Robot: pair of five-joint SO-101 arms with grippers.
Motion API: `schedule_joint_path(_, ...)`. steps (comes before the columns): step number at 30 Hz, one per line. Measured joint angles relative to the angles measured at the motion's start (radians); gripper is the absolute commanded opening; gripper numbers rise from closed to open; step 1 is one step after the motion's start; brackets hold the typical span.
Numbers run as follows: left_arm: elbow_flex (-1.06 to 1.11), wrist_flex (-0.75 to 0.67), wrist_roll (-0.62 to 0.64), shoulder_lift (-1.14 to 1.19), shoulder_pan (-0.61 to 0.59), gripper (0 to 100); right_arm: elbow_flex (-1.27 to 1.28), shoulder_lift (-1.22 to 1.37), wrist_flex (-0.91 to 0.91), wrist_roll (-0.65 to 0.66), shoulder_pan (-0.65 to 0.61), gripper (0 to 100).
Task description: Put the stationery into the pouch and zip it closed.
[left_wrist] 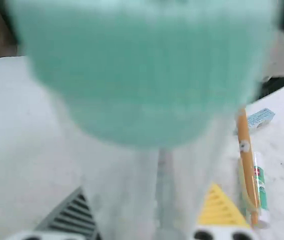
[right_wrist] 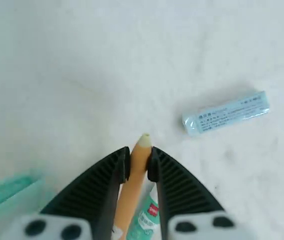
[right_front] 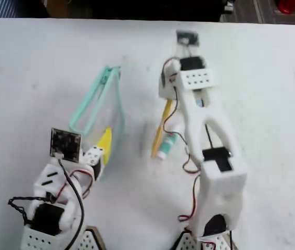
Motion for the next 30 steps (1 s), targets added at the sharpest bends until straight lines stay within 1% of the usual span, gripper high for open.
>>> schedule_joint_path(3, 0.0, 0.0, 0.0, 0.0, 0.002, 23, -0.109, -0.115, 0.087, 0.015, -0.002, 1.6)
schedule_joint_path(7, 0.0, 0.0, 0.0, 0.0, 0.003, 23, -0.264, -0.272, 0.164, 0.115, -0.002, 1.6)
schedule_joint_path(10, 0.0, 0.0, -0.038, 0.0, 0.02, 23, -0.347, -0.379, 0.175, 0.15, -0.002, 1.6)
schedule_joint_path(14, 0.0, 0.028, -0.081, -0.009, 0.086, 23, -0.414, -0.488, 0.161, 0.164, -0.02, 1.6)
schedule_joint_path(18, 0.0, 0.035, -0.104, -0.011, 0.115, 23, -0.459, -0.572, 0.121, 0.166, -0.106, 1.6)
schedule_joint_path(25, 0.0, 0.035, -0.107, -0.011, 0.118, 23, -0.479, -0.643, 0.068, 0.166, -0.272, 1.6)
schedule_joint_path(30, 0.0, 0.035, -0.107, -0.011, 0.12, 23, -0.479, -0.64, 0.064, 0.166, -0.304, 1.6)
